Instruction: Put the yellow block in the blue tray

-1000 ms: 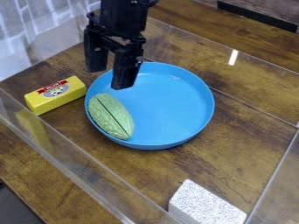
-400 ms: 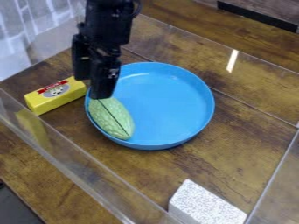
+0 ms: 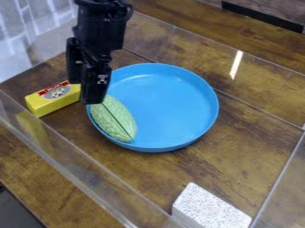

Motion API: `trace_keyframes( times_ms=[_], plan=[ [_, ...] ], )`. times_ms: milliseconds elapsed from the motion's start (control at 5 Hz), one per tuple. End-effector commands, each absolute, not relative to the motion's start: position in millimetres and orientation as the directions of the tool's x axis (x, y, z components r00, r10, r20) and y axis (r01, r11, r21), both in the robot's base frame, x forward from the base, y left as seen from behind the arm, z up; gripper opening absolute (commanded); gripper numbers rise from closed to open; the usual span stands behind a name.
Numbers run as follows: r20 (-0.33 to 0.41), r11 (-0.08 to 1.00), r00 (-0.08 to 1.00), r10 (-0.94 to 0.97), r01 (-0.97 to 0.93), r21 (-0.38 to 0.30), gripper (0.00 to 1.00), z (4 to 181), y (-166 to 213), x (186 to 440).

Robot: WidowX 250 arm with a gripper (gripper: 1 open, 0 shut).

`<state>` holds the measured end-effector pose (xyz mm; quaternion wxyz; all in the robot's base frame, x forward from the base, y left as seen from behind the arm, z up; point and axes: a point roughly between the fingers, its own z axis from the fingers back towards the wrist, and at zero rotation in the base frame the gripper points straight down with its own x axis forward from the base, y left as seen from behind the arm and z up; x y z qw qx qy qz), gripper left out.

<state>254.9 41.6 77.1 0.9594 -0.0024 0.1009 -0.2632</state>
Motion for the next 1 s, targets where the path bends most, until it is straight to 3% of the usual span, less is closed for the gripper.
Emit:
trace_keyframes(
  times_ms=[0, 800],
  plan=[
    [-0.142, 0.861, 0.851, -0.505, 0.508, -0.021, 1.0, 91.5, 49.2, 257.5],
    [-0.135, 0.843, 0.834, -0.536, 0.536, -0.035, 1.0, 80.7, 65.7, 256.5]
  ],
)
